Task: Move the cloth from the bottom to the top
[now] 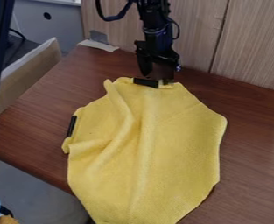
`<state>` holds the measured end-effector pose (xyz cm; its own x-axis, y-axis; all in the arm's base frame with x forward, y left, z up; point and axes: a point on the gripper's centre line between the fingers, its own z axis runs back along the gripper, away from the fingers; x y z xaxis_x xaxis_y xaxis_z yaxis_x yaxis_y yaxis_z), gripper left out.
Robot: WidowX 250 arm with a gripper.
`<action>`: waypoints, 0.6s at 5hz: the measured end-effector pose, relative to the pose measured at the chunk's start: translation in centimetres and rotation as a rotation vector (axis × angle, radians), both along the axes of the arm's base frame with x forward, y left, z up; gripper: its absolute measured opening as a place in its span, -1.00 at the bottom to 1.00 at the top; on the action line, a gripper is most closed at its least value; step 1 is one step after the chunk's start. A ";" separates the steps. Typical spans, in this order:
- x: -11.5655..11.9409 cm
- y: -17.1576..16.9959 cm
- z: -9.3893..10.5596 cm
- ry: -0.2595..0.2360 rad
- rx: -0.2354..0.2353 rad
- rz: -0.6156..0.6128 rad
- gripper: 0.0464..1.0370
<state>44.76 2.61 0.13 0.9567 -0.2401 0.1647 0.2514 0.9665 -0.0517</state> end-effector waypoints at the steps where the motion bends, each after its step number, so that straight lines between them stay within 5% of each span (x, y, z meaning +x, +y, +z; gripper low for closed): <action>1: -0.2 0.0 0.8 -0.008 0.001 -0.002 0.93; 3: -0.7 0.1 4.1 -0.046 0.037 -0.006 0.93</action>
<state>44.02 2.71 4.21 0.9469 -0.2524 0.1992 0.2584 0.9660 -0.0045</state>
